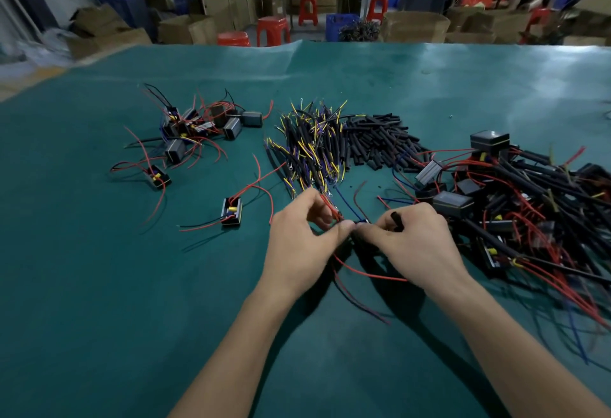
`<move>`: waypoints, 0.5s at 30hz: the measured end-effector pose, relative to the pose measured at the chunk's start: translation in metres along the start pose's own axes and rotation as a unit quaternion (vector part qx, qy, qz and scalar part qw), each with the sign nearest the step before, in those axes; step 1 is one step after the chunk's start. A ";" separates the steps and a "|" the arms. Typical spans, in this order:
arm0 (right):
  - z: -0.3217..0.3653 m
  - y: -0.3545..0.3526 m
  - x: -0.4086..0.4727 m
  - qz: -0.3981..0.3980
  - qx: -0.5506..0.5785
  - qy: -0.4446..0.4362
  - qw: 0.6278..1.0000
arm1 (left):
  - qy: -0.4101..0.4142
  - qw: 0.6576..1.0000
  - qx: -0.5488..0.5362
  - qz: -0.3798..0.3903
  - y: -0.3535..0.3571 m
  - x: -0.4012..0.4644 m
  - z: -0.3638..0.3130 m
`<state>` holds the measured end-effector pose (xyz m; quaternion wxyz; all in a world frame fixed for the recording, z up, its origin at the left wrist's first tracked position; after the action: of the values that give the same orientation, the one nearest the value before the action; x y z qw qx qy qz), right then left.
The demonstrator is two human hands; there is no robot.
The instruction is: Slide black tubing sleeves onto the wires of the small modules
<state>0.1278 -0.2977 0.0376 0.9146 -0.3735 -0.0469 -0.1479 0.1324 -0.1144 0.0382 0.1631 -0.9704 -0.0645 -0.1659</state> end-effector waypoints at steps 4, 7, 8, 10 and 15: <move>0.001 0.005 0.001 0.039 0.036 -0.012 0.999 | -0.017 0.998 -0.049 -0.047 -0.002 0.003 0.011; -0.006 -0.004 0.008 0.007 0.074 -0.007 0.997 | -0.014 0.996 -0.063 -0.056 0.000 0.003 0.012; -0.008 -0.008 0.010 -0.013 0.090 -0.010 0.996 | -0.010 0.997 -0.060 -0.057 0.000 0.003 0.012; -0.004 -0.009 0.010 -0.015 0.100 -0.038 0.994 | 0.005 0.997 -0.051 -0.060 -0.001 0.002 0.010; 0.013 0.010 0.004 0.080 0.089 -0.114 0.986 | 0.023 0.995 -0.034 -0.088 -0.007 0.001 0.010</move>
<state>0.1346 -0.2831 0.0412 0.9419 -0.3072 -0.1332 -0.0256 0.1352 -0.1043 0.0313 0.1160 -0.9619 -0.1401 -0.2042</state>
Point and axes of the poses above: each hand's wrist, its own x-axis towards the middle knuckle, its own y-axis out of the palm, z = x × y, the point moved 9 cm from there along x, towards the middle knuckle, and after that the axes turned 5 degrees about -z, right-handed, at the moved point
